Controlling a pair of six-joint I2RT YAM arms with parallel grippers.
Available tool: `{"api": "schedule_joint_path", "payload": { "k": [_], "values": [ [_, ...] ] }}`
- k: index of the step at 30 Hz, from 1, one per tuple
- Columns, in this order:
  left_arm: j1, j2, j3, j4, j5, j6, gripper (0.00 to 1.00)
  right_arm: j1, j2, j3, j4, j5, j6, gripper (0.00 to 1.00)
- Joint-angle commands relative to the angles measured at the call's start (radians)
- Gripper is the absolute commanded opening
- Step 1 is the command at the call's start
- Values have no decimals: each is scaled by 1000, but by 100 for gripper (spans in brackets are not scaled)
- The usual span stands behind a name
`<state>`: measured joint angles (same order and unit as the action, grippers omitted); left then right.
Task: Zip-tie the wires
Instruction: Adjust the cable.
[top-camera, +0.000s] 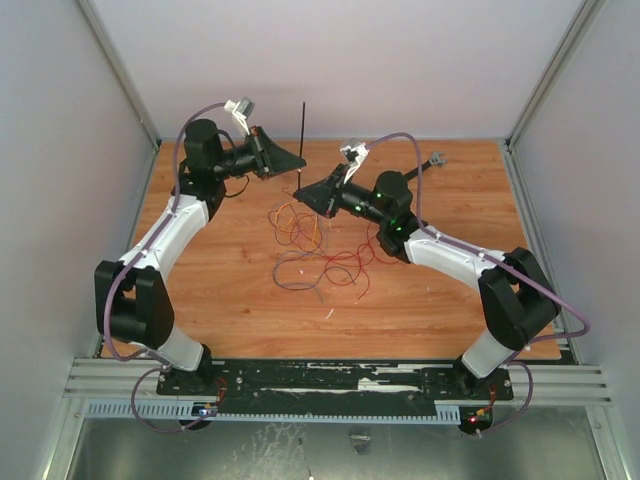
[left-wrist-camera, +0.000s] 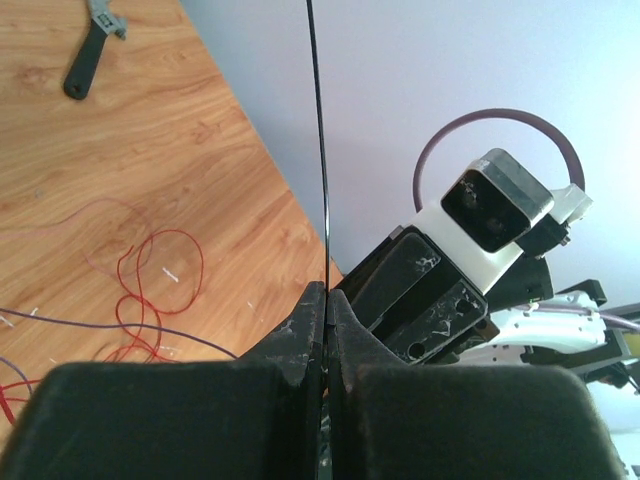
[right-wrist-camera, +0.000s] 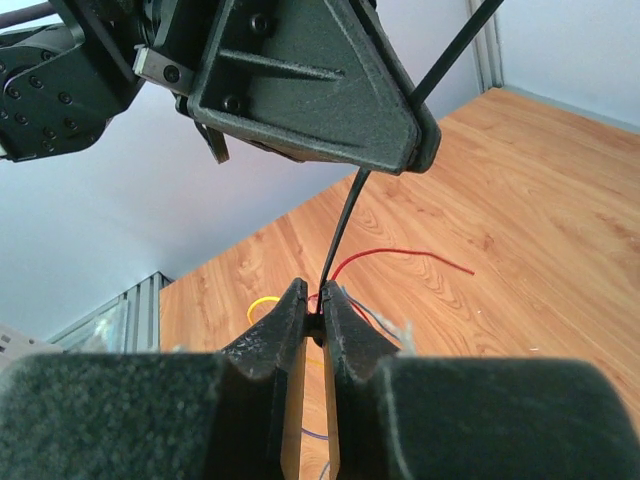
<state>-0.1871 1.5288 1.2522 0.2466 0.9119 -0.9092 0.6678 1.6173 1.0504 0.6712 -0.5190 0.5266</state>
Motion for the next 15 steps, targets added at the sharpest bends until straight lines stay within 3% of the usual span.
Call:
{"api": "schedule_joint_path", "payload": {
  "k": [1, 15],
  "values": [
    [13, 7, 95, 119, -74, -2, 0, 18, 11, -59, -115, -98, 1, 10],
    [18, 31, 130, 118, -78, 0, 0, 18, 27, -85, -112, -97, -4, 10]
  ]
}}
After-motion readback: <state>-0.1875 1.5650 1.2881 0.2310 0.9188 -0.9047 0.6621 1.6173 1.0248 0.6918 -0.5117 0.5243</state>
